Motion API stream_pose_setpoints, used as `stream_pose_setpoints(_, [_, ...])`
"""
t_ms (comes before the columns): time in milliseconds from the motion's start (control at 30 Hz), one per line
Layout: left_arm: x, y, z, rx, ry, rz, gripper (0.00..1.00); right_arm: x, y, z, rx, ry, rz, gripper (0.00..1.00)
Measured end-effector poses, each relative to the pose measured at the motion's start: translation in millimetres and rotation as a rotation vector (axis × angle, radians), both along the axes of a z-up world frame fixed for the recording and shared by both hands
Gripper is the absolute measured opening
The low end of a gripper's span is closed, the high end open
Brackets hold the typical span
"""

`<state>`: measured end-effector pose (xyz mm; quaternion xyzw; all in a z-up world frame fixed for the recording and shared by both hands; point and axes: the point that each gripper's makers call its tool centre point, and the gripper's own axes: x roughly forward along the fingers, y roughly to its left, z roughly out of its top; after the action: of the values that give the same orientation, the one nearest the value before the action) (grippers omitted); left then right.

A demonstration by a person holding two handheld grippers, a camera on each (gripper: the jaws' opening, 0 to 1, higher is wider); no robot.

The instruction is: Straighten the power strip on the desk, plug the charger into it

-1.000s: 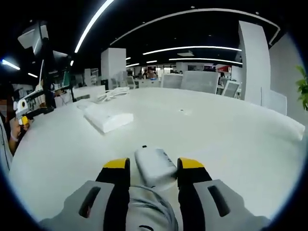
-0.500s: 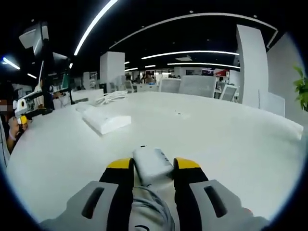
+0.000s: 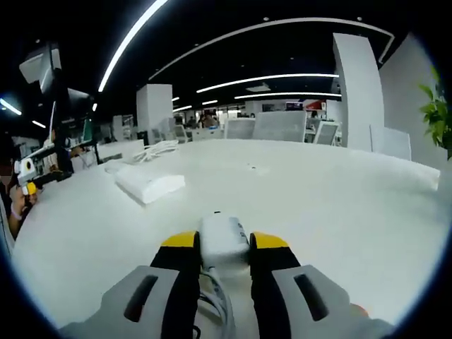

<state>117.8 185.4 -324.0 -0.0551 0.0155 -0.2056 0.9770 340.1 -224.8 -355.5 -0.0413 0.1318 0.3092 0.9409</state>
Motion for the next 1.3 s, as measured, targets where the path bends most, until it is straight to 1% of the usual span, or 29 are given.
stream_pose_setpoints(133, [-0.5, 0.7, -0.6, 0.001, 0.002, 0.002, 0.99, 0.4, -1.5, 0.1, 0.016, 0.007, -0.013, 0.25])
stream_pose_setpoints(233, [-0.6, 1.2, -1.1, 0.0, 0.003, 0.003, 0.99, 0.4, -3.0, 0.4, 0.053, 0.021, -0.016, 0.24])
stream_pose_setpoints(300, [-0.4, 1.4, -1.8, 0.002, 0.005, 0.003, 0.99, 1.3, -4.3, 0.7, 0.06, 0.023, -0.02, 0.24])
stream_pose_setpoints(633, [0.2, 0.8, -1.0, 0.003, 0.003, 0.001, 0.99, -2.0, -6.2, 0.7, 0.056, 0.034, -0.027, 0.24])
stream_pose_setpoints(767, [-0.2, 1.9, -1.4, 0.001, 0.003, 0.002, 0.99, -6.1, -4.9, 5.3, 0.064, 0.027, -0.03, 0.24])
stream_pose_setpoints(967, [-0.8, 3.5, -2.7, -0.002, 0.003, 0.005, 0.99, -6.2, -4.7, 13.9, 0.065, 0.018, -0.029, 0.24])
stream_pose_setpoints(1133, [-1.0, 3.6, -2.7, -0.004, 0.003, 0.001, 0.99, -5.1, -4.2, 17.0, 0.07, 0.019, -0.024, 0.24])
stream_pose_setpoints(1300, [-1.2, 5.1, -2.2, -0.002, 0.006, 0.003, 0.99, -9.4, 1.7, 21.5, 0.074, 0.012, -0.023, 0.24])
